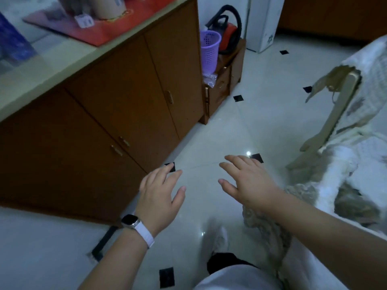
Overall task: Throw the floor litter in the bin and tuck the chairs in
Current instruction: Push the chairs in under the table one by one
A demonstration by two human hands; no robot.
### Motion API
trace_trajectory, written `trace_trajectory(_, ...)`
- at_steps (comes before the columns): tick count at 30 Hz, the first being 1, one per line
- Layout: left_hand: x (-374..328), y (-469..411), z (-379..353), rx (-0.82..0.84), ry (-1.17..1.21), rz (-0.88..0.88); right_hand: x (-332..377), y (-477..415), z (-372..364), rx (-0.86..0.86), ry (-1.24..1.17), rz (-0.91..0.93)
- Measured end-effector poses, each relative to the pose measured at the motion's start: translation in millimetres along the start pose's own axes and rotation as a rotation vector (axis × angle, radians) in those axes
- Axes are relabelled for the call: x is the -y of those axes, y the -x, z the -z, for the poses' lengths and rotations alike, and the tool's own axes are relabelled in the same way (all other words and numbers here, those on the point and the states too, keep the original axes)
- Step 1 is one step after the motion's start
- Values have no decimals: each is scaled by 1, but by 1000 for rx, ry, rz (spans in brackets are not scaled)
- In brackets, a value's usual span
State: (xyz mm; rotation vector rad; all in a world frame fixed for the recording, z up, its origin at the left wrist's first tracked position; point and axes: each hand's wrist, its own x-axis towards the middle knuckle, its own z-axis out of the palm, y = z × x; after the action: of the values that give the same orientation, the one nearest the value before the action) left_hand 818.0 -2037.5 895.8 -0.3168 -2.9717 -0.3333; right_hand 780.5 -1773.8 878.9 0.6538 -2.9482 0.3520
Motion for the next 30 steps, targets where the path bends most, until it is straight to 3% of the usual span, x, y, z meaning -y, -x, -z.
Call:
trace_trajectory(6, 17, -117, 11, 39, -75, -81, -44, -67, 10, -70, -45, -105)
trace_trajectory(11, -13, -198, -4, 83, -25, -305, -85, -79, 17, -119, -36, -266)
trace_trajectory(21, -70, -333, -62, 112, 258, -775, -125, -77, 16, -145, 115, -714)
trace_trajectory(30, -106, -427, -100, 252, 469, -1257, -74, -97, 18, -136, 249, -1287)
